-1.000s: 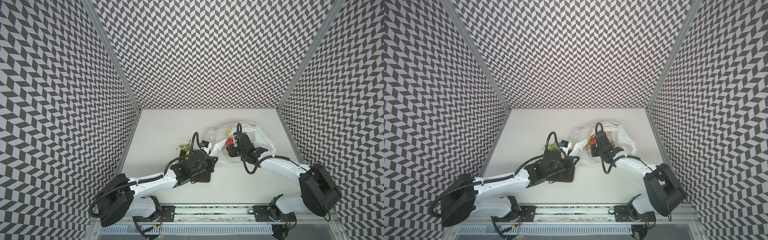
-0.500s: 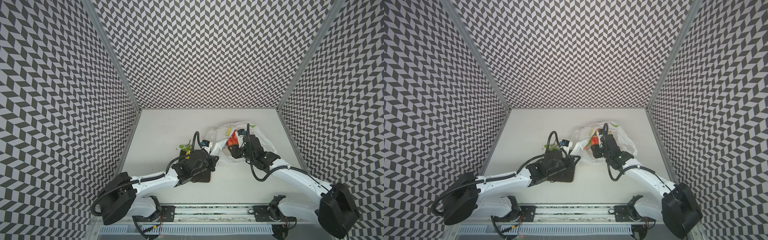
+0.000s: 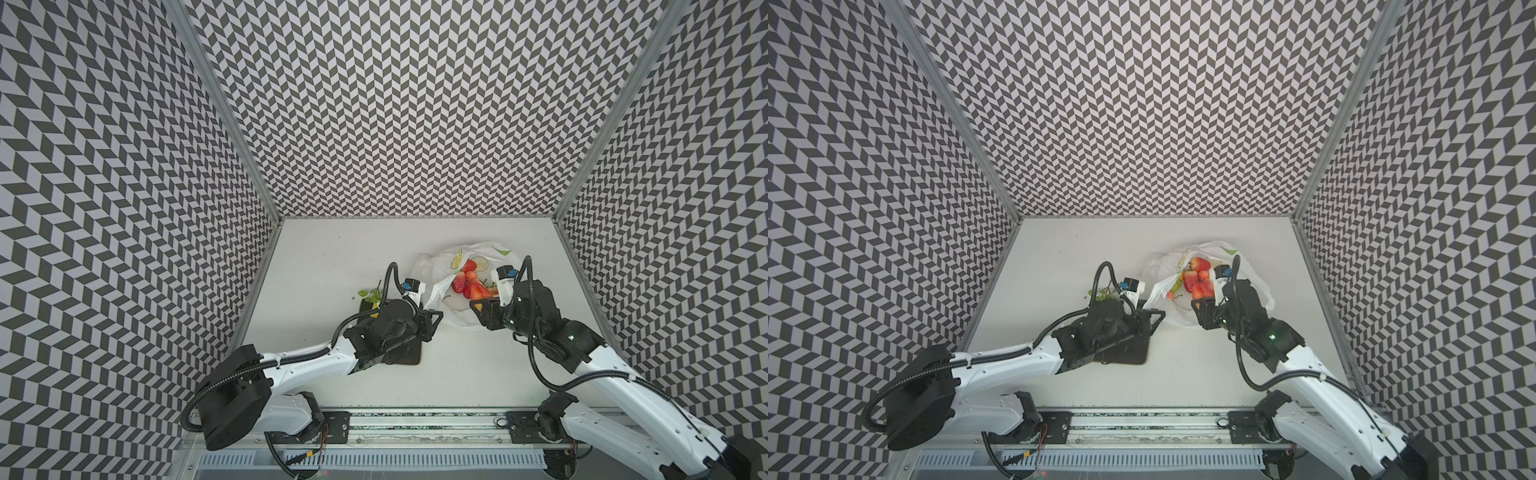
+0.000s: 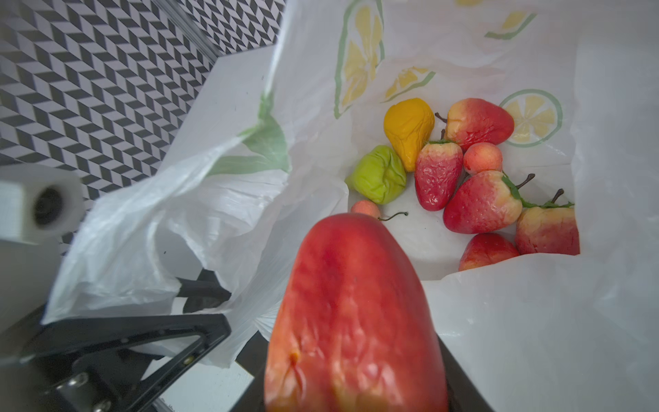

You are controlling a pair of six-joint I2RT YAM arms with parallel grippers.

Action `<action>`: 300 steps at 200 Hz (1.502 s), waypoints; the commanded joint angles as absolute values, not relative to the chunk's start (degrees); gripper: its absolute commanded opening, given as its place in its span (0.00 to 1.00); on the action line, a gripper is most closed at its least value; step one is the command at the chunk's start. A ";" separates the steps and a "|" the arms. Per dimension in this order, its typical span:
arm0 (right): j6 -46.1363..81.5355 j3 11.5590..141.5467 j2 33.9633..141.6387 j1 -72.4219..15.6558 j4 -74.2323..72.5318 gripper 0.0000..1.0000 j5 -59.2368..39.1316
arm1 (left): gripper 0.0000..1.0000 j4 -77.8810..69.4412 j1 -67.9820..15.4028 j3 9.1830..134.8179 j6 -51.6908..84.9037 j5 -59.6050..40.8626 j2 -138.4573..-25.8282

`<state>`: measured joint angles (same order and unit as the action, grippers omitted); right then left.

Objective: Take the fake fruits out of the plastic bag
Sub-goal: 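Lift the red strawberry out of the bag with the right gripper, then lower the strawberry onto the black tray and open the right gripper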

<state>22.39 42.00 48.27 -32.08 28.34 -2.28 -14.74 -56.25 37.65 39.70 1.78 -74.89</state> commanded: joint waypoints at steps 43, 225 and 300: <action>21.65 51.52 44.70 -32.17 33.66 0.45 5.32 | 0.91 -13.52 -58.48 38.58 39.07 4.12 -67.15; 23.10 68.53 76.66 -68.96 21.61 0.46 14.73 | 0.93 18.13 -23.14 34.24 38.05 12.55 -24.20; 28.67 69.52 99.13 -71.22 12.09 0.44 8.90 | 0.88 22.04 -23.03 35.00 39.92 19.41 -19.38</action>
